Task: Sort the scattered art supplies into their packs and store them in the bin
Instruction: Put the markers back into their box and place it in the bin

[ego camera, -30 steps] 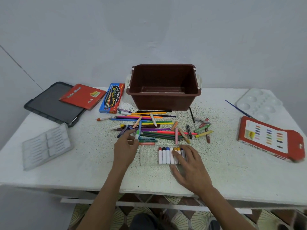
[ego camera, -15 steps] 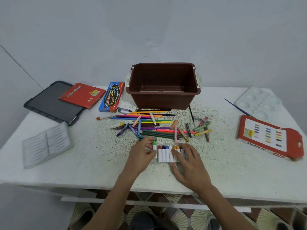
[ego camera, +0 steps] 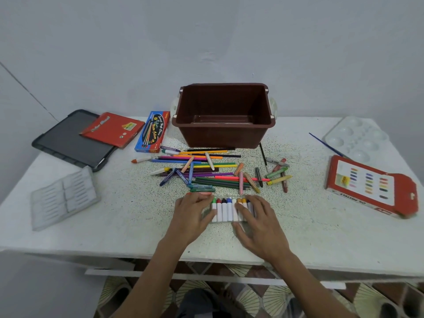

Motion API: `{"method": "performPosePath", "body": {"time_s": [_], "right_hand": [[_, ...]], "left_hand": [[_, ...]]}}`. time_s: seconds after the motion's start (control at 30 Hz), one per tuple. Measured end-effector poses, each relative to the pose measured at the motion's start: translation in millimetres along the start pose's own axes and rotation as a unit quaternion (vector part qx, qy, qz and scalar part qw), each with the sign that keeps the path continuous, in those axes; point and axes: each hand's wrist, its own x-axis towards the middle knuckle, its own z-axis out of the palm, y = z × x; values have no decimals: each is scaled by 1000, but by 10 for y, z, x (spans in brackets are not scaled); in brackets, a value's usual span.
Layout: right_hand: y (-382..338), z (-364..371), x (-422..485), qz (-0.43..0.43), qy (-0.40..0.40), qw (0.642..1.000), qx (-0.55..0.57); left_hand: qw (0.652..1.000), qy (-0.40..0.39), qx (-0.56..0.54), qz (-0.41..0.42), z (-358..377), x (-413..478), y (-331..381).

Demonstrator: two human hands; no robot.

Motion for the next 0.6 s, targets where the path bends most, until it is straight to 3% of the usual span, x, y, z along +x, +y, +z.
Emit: {"method": "performPosePath", "body": {"time_s": [0.6], "right_hand": [[13, 27, -22, -1, -2, 1000, -5]], "left_hand": [[996, 90, 4, 27, 139, -43, -104]]}}
